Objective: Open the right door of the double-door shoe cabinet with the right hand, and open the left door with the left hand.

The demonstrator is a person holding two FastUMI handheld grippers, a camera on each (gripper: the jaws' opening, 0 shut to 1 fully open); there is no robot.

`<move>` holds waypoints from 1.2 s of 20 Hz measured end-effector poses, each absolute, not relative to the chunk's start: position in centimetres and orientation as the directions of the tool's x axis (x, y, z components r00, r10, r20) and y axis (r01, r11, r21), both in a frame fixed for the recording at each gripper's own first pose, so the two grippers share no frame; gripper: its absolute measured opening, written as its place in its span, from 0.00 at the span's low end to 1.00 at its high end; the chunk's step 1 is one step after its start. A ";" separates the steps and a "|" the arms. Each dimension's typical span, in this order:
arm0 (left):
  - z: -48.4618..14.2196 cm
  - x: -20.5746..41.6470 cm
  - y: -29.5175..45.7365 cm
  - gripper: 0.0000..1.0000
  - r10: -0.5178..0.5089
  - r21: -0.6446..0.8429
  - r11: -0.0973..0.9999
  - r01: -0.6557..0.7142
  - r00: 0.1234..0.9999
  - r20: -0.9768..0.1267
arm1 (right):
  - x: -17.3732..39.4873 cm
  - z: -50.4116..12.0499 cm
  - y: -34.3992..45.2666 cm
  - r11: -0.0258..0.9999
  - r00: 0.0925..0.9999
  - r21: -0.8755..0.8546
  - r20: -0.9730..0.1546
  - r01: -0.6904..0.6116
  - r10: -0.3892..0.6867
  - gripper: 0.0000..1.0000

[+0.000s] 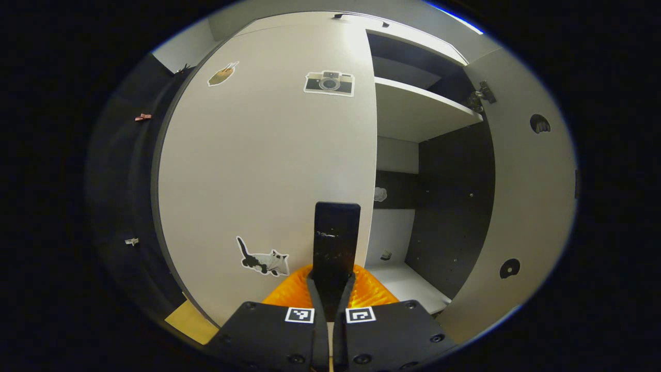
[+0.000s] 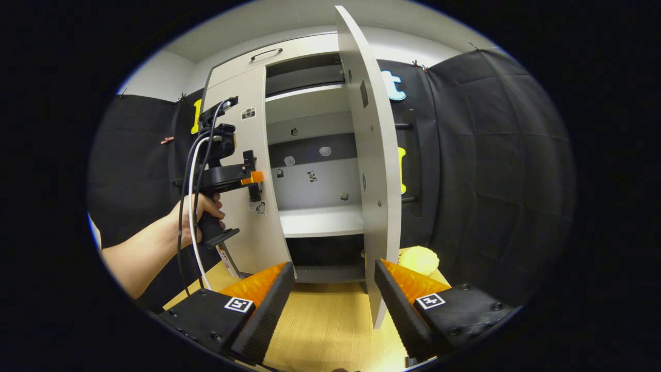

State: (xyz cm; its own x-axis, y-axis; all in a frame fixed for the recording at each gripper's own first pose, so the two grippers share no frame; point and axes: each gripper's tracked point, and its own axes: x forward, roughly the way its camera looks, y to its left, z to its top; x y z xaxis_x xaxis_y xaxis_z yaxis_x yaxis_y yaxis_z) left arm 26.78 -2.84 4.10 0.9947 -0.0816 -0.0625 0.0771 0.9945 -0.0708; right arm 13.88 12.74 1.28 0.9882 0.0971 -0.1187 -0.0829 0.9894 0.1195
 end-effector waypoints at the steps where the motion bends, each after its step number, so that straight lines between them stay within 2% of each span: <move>1: 4.1 26.7 -2.8 0.08 -0.082 -0.079 0.994 0.076 0.994 -0.068 | 13.8 1.3 12.6 0.990 0.988 0.118 -0.118 -0.082 0.096 0.98; 10: 4.3 23.6 -1.9 0.08 -0.147 -0.082 0.987 0.141 0.987 -0.068 | 13.2 1.2 13.7 0.982 0.985 0.174 -0.139 -0.078 0.103 0.99; 16: 4.2 22.3 -0.7 0.08 -0.157 -0.092 0.984 0.150 0.985 -0.072 | 13.0 0.7 13.8 0.990 0.981 0.090 -0.154 -0.105 0.118 0.98; 24: 4.1 21.3 0.2 0.08 -0.162 -0.086 0.984 0.155 0.984 -0.072 | 13.5 0.9 14.0 0.991 0.983 0.099 -0.150 -0.088 0.102 0.99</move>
State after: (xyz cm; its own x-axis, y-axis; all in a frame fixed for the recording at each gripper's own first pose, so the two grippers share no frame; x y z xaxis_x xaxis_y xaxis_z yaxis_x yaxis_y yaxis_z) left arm 21.27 0.23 4.13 0.9842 -0.1618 -0.0720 0.1555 0.9841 -0.0856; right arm 13.54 14.02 0.88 0.9834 0.1023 -0.1496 -0.0880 0.9912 0.0991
